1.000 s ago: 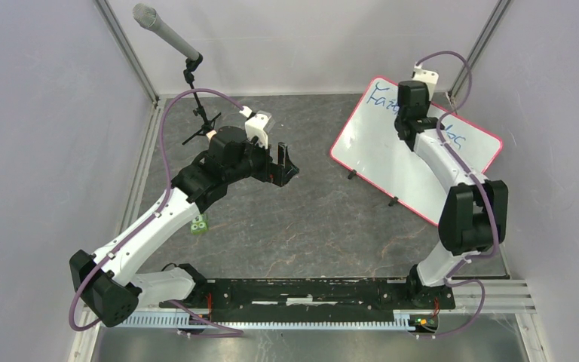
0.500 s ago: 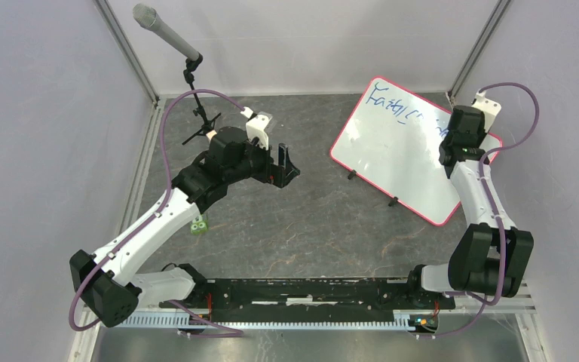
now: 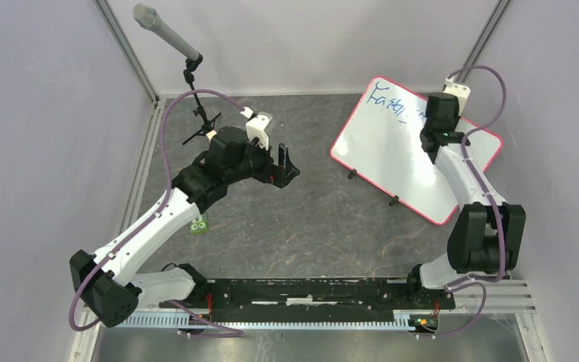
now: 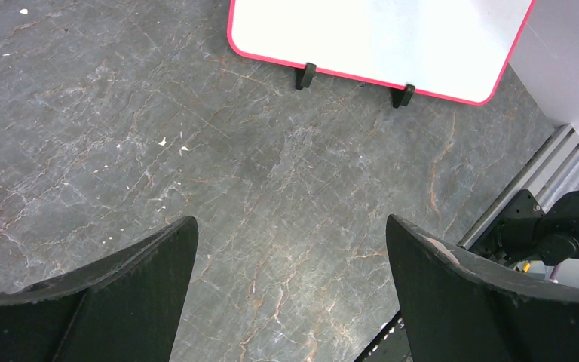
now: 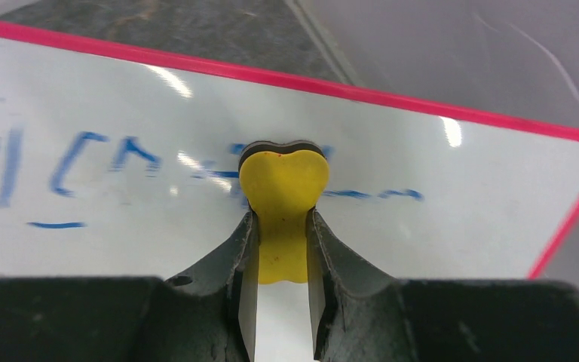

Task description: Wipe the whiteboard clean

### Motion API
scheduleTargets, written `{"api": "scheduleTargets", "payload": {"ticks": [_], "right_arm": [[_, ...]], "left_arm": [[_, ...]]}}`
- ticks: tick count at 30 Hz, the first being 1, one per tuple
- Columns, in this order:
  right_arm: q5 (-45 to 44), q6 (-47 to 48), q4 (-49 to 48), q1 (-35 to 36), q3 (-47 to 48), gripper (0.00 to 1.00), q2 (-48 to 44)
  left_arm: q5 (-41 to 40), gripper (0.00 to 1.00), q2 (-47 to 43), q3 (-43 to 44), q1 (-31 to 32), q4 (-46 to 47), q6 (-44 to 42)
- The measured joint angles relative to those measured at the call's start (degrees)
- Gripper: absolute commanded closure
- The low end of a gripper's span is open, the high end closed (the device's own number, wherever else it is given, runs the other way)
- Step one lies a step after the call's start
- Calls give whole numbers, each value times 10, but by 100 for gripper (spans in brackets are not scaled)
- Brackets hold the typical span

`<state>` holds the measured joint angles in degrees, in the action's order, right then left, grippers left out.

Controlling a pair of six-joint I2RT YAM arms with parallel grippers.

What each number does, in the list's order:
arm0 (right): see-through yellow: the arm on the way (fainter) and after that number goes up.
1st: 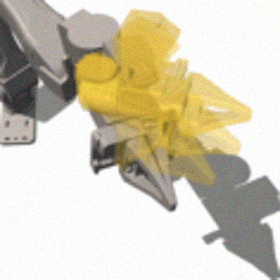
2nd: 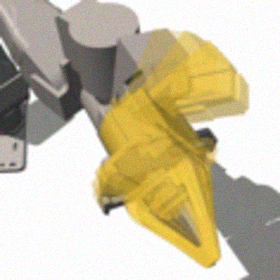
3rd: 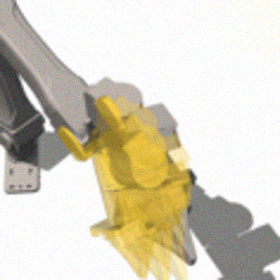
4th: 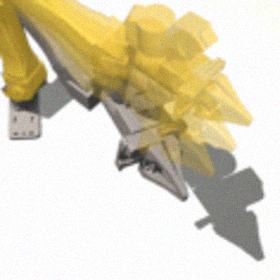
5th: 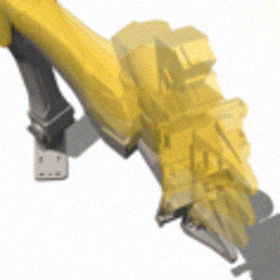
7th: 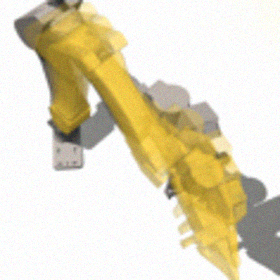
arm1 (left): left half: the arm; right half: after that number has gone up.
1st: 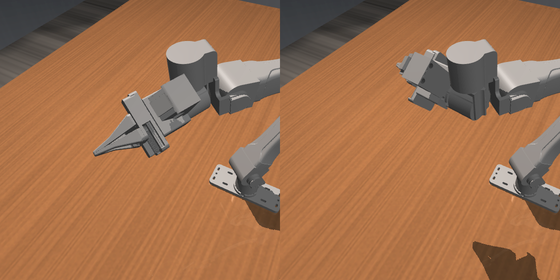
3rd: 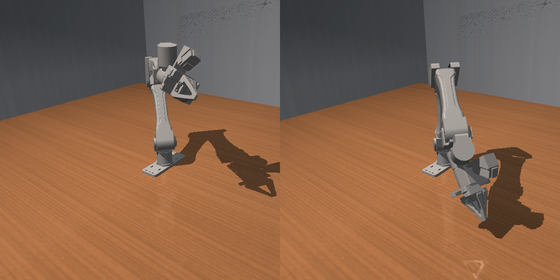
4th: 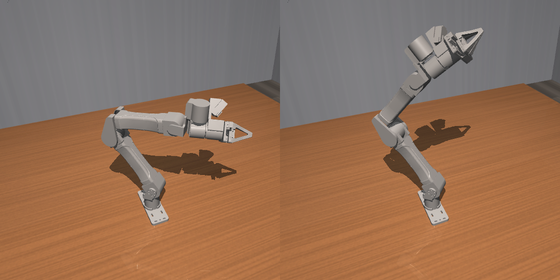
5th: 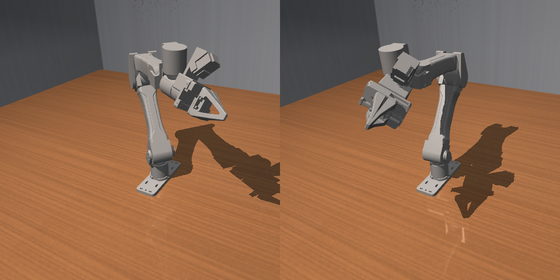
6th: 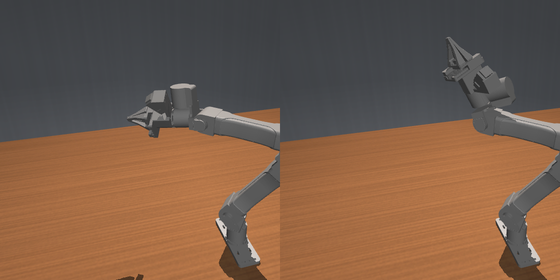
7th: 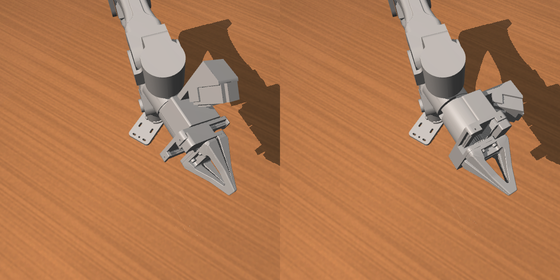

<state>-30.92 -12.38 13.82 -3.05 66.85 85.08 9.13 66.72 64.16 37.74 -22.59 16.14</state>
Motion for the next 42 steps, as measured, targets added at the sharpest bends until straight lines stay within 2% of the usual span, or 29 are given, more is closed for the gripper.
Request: {"api": "scheduleTargets", "payload": {"ticks": [7,11,18,24,31,37,42], "right_arm": [[12,-14,7,86,110,77,91],[22,-18,8,93,133,76,111],[27,-18,16,64,120,76,96],[40,-17,21,-25,52,76,22],[54,-14,28,-92,-12,76,-48],[71,-13,28,-97,-14,76,-48],[67,-14,31,-50,11,76,-15]], "left_arm": [[-2,0,0,0,0,0,0],[-5,0,-1,0,0,0,0],[-7,0,-5,0,0,0,0],[-5,0,-6,0,0,0,0],[0,0,-6,-1,0,0,0],[0,0,-7,-1,0,0,0],[0,0,-7,-1,0,0,0]]}}
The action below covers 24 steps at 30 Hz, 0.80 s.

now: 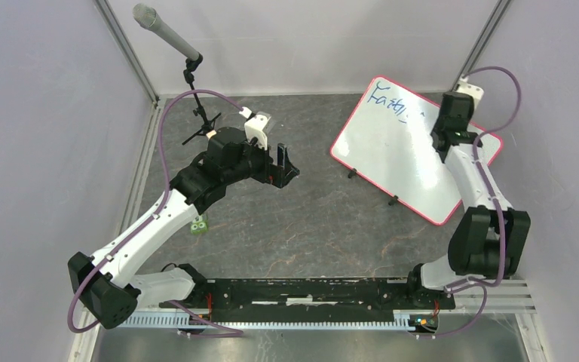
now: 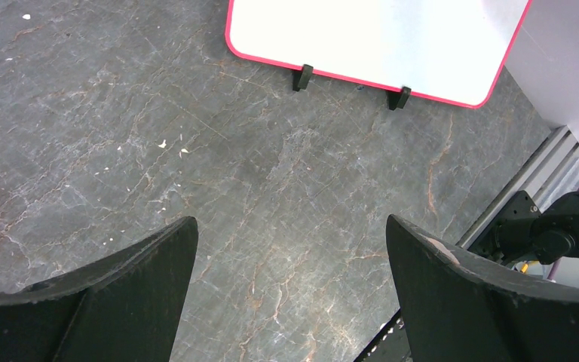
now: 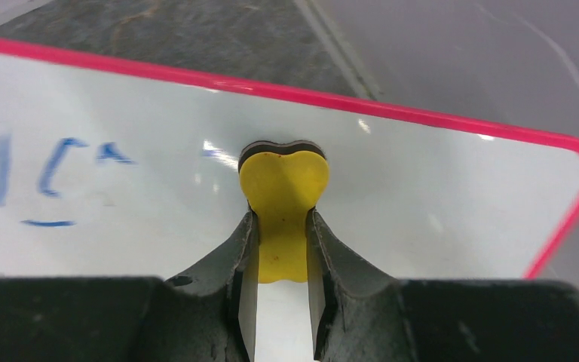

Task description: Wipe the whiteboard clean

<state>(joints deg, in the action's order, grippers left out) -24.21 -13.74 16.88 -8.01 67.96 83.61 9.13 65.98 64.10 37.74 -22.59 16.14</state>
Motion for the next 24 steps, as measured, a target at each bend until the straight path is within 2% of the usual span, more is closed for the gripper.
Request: {"api": "scheduleTargets", "payload": {"ticks": [7,12,19,24], "right_arm": [[5,-11,9,88,106,76,108],[18,-17,14,113,152,76,146],[15,-16,21,99,149,76,135],[37,-17,19,26,91,76,74]], "left_arm": [[-2,0,0,0,0,0,0],[-7,0,0,0,0,0,0],[-10,0,0,0,0,0,0],[-10,0,0,0,0,0,0]]}}
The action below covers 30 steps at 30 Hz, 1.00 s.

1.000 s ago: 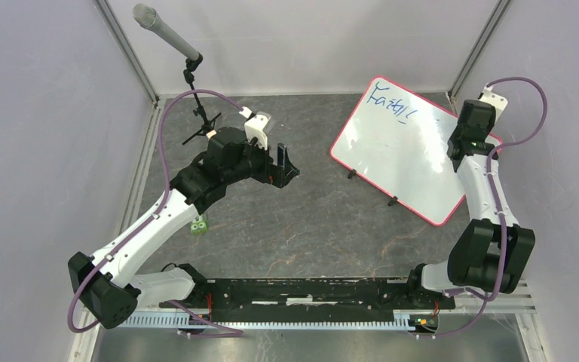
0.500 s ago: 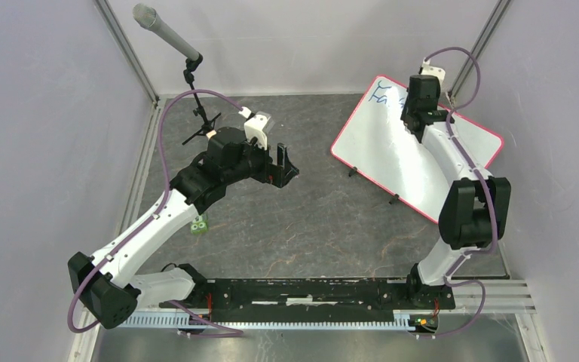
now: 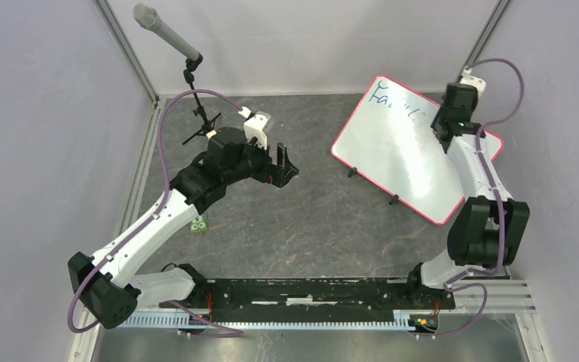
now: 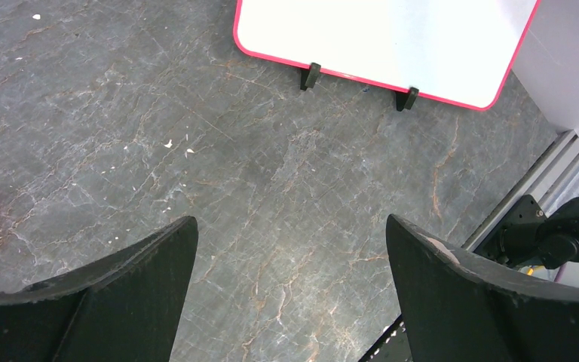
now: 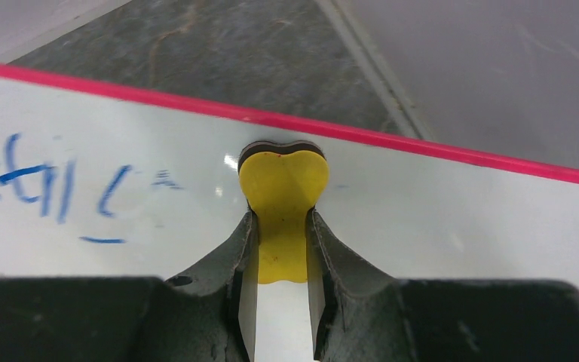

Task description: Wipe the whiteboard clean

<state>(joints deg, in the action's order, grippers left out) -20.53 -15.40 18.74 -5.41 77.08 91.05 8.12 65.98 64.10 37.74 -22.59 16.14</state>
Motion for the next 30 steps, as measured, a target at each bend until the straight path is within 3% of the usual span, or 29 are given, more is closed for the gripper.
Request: {"api": "scheduleTargets", "payload": {"ticks": [5,11,16,25,30], "right_arm": [[10,0,-2,-62,-54,76,-54],[20,2,-2,-70,-74,76,-77],[14,2,3,-40,-50,76,-52],[18,-4,24,69,86,76,81],[21,-5,34,80,102,76,92]], "left_arm": [[0,0,0,0,0,0,0],[4,0,0,0,0,0,0],[5,0,0,0,0,0,0],[2,0,0,0,0,0,0],[-3,0,0,0,0,0,0]]}}
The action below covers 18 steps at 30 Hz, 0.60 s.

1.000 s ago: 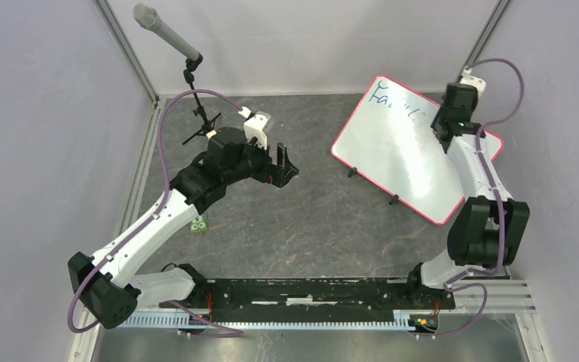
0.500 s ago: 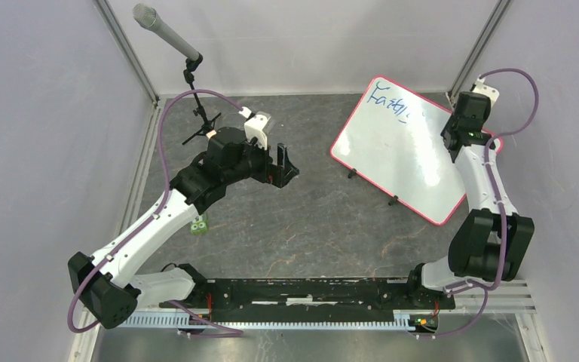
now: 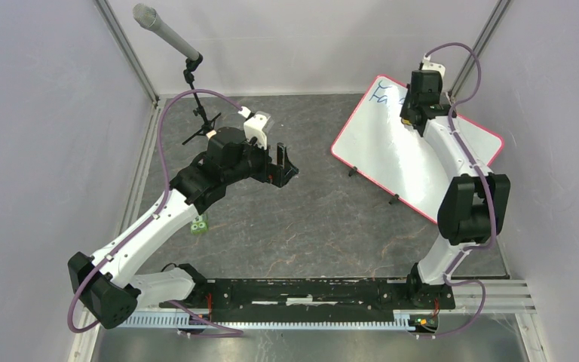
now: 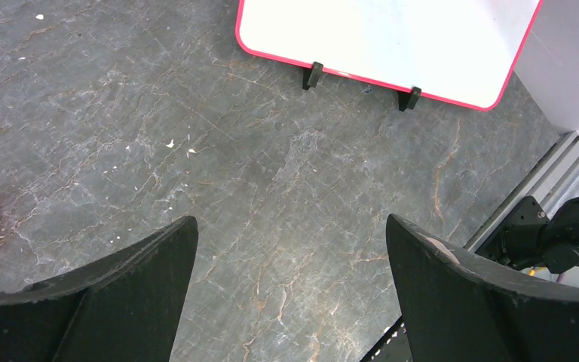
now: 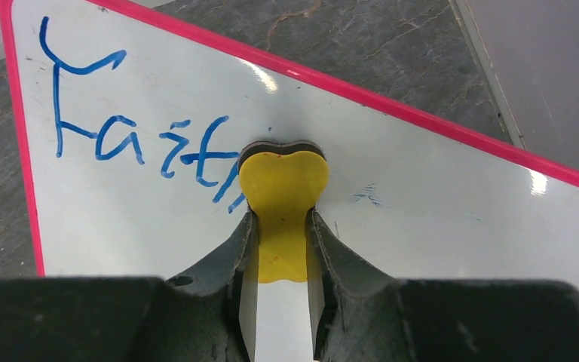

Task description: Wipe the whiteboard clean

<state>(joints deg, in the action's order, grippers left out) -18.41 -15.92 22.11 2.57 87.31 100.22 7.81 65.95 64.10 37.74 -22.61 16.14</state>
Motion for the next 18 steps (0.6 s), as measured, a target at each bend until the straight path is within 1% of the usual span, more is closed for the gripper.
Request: {"api": "scheduleTargets", "payload": {"ticks": [3,5,12,14,18], "right_arm": [[-2,1,0,-7,-2,77,-4],[-2,2,-2,-21,-22,76,-21],[-16,8,-10,-120,-149,76,-141],[-24,10,-13,-139,-175,76,-167],[-31,16,-21,-143,-198,76,-189]], "left_arm": [[0,0,0,0,0,0,0],[0,0,0,0,0,0,0],[1,0,0,0,0,0,0],[1,0,0,0,0,0,0],[3,0,0,0,0,0,0]]}}
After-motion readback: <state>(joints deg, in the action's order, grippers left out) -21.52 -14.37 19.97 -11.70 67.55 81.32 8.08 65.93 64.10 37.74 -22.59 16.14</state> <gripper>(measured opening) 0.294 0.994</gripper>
